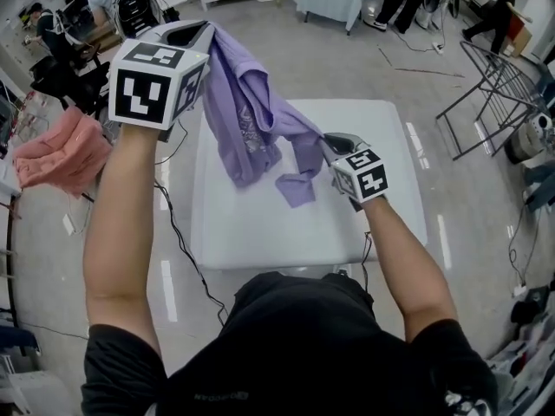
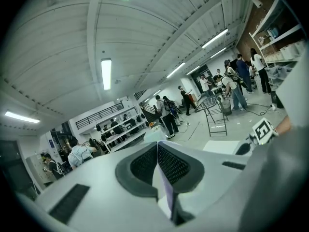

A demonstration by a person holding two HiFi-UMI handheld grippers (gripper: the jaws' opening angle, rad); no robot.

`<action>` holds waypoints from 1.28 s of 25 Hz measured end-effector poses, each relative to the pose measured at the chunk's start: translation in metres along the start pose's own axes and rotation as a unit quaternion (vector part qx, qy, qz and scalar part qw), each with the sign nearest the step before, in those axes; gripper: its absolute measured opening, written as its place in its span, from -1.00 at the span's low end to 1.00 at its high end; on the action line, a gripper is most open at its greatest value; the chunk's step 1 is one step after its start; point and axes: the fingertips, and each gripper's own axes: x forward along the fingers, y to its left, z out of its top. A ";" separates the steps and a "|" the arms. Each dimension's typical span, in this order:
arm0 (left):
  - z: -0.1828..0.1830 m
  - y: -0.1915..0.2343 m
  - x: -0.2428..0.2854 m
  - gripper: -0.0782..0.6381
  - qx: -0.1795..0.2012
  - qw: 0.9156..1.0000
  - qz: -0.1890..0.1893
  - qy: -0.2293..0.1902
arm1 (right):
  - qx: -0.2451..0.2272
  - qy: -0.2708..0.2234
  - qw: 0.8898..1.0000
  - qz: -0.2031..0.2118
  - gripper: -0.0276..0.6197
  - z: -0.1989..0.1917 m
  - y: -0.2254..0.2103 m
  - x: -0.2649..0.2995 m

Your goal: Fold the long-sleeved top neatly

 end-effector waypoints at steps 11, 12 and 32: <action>-0.020 0.002 -0.020 -0.76 -0.005 1.000 -0.012 0.017 | -0.106 -0.105 0.978 -0.146 -0.85 0.149 -0.143 -0.168; -0.018 0.003 -0.026 -0.76 -0.005 1.000 -0.014 0.017 | -0.126 -0.109 0.974 -0.150 -0.85 0.164 -0.141 -0.180; 0.008 -0.125 -0.186 -0.76 -0.050 0.999 -0.011 0.010 | -0.218 -0.115 0.965 -0.083 -0.85 0.131 -0.074 -0.351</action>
